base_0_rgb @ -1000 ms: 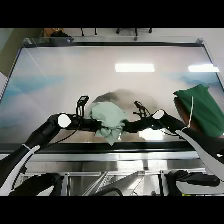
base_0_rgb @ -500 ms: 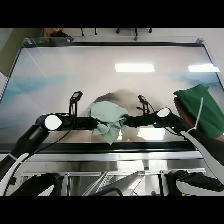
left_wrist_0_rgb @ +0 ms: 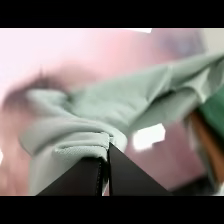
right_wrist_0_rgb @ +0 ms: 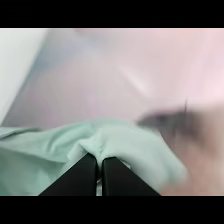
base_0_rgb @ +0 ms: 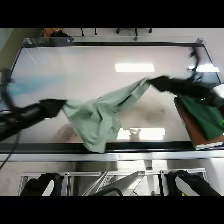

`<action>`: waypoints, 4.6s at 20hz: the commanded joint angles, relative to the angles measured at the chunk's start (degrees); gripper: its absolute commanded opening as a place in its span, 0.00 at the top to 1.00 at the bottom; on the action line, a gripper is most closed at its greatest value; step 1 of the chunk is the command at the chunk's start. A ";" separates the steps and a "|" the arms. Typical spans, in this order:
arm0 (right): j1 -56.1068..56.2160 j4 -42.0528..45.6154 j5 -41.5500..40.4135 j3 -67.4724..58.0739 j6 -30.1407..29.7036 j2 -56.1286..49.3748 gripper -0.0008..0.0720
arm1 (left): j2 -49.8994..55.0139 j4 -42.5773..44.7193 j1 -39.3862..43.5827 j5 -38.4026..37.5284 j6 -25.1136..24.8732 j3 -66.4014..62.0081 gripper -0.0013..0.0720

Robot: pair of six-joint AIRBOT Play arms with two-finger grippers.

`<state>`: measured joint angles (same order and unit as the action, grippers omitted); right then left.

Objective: Fold the shirts.

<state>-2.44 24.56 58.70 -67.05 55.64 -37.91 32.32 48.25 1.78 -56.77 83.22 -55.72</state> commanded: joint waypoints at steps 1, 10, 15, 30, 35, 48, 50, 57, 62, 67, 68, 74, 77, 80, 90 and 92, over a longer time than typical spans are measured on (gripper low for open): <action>-2.84 0.37 0.85 -17.57 -0.42 5.25 0.97 | -6.88 -3.17 -8.52 0.74 -1.46 -15.10 0.96; -2.84 17.09 2.40 -36.61 0.74 4.31 0.97 | 6.16 6.14 -24.26 -16.87 -3.08 -50.29 0.96; -2.80 16.96 5.25 -20.96 3.06 -4.83 0.97 | 19.34 2.91 -22.03 -24.15 -4.13 -33.57 0.96; -9.14 17.40 -2.47 -2.45 2.67 -28.50 0.36 | 54.16 2.71 -22.25 -17.46 -12.09 -14.45 0.05; -20.57 26.73 9.75 1.16 6.99 -15.91 0.36 | 46.07 2.58 -20.46 -22.05 -11.61 -3.63 0.06; -18.51 15.65 1.27 34.14 3.72 -10.51 0.37 | 26.47 -17.44 11.34 11.15 -8.96 36.09 0.07; -14.78 15.21 1.27 34.53 3.72 -12.41 0.37 | 26.51 -17.38 13.40 12.31 -8.63 36.09 0.07; 4.11 9.33 -4.17 34.51 3.69 -20.76 0.37 | 26.49 -16.26 5.92 3.65 -11.91 36.02 0.07; 9.73 3.58 -7.93 34.45 2.60 -23.74 0.37 | 26.49 -16.17 -8.94 -9.33 -18.84 36.04 0.07; 9.73 2.54 -7.91 34.45 2.60 -23.78 0.37 | 26.49 -10.45 -17.16 -12.00 -19.21 36.04 0.07; 9.73 2.08 -7.89 34.42 2.60 -23.78 0.37 | 26.49 -9.31 -17.16 -12.07 -19.08 36.06 0.07; 9.73 1.68 -7.72 34.40 2.60 -23.78 0.37 | 26.51 -2.89 -16.90 -7.37 -14.71 36.20 0.07; 9.73 1.16 -7.72 34.40 2.60 -23.78 0.37 | 27.63 -2.91 -11.17 -2.03 -13.38 36.17 0.07; 9.73 0.85 -7.61 34.36 2.60 -23.76 0.37 | 33.48 -3.02 -2.78 1.33 -13.03 36.15 0.24; 9.11 -12.55 0.44 28.52 -7.76 -22.60 0.97 | 35.80 -3.41 0.90 -8.28 -13.92 20.48 0.97; 7.43 -18.73 6.78 17.73 -7.87 -19.54 0.97 | 28.22 -3.50 0.85 -12.81 -9.79 7.78 0.97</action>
<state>6.42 16.01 56.42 -39.79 50.87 -60.14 67.35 47.07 2.42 -61.39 69.73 -35.11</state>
